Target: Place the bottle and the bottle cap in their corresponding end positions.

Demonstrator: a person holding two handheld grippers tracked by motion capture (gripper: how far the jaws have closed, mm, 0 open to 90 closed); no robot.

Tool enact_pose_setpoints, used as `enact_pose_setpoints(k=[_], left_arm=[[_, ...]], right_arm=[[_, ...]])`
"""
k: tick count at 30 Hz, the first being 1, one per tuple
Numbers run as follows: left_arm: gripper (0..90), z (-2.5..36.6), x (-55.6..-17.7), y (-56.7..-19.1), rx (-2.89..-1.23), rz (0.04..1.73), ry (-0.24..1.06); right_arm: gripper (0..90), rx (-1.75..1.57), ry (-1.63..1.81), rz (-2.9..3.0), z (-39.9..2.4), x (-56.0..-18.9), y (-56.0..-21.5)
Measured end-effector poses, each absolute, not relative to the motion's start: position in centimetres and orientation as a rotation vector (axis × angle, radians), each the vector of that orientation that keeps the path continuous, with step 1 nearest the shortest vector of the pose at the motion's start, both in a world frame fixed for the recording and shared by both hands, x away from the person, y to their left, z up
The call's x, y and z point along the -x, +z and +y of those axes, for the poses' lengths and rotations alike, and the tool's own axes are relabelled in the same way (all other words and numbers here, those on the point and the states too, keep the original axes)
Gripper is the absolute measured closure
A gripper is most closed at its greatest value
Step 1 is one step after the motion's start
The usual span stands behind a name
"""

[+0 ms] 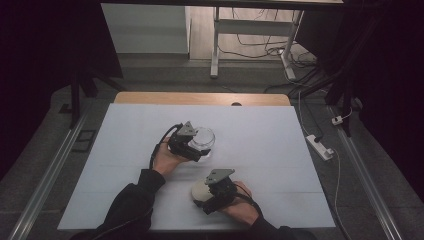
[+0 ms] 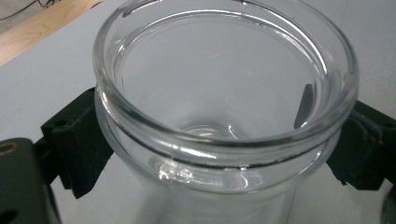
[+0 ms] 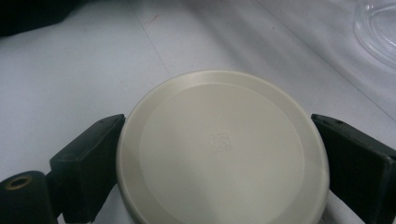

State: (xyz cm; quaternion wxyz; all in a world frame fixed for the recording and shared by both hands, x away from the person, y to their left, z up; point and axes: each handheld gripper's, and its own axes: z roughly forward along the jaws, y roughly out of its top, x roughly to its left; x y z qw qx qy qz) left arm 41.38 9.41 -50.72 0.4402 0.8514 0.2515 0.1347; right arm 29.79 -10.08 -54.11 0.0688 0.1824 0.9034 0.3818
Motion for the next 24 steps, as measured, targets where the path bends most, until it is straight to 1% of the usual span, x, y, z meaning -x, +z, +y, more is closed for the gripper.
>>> enact_pose_setpoints(k=[4,11,14,18,22,24], left_arm=[[7.3,9.8,-41.5,-51.0,-2.092,0.65,0.311],[7.0,9.6,-41.5,-50.8,-2.107,0.663,0.316],[5.1,9.8,-41.7,-50.7,-2.106,0.68,0.265],[2.8,10.4,-41.7,-50.6,-2.083,0.697,0.218],[1.2,11.0,-41.5,-50.6,-2.076,0.703,0.184],[0.7,11.2,-41.4,-50.7,-2.085,0.706,0.187]], right_arm=[[6.6,-0.535,1.131,2.716,-10.0,-29.7,-54.1],[6.0,-0.533,1.124,2.716,-9.9,-29.6,-54.1],[3.2,-0.552,1.142,2.723,-10.0,-29.7,-54.1],[1.7,-0.583,1.163,2.721,-10.0,-29.8,-54.0],[1.3,-0.579,1.178,2.714,-10.0,-29.7,-53.8],[1.2,-0.581,1.183,2.708,-10.0,-29.7,-53.7]])
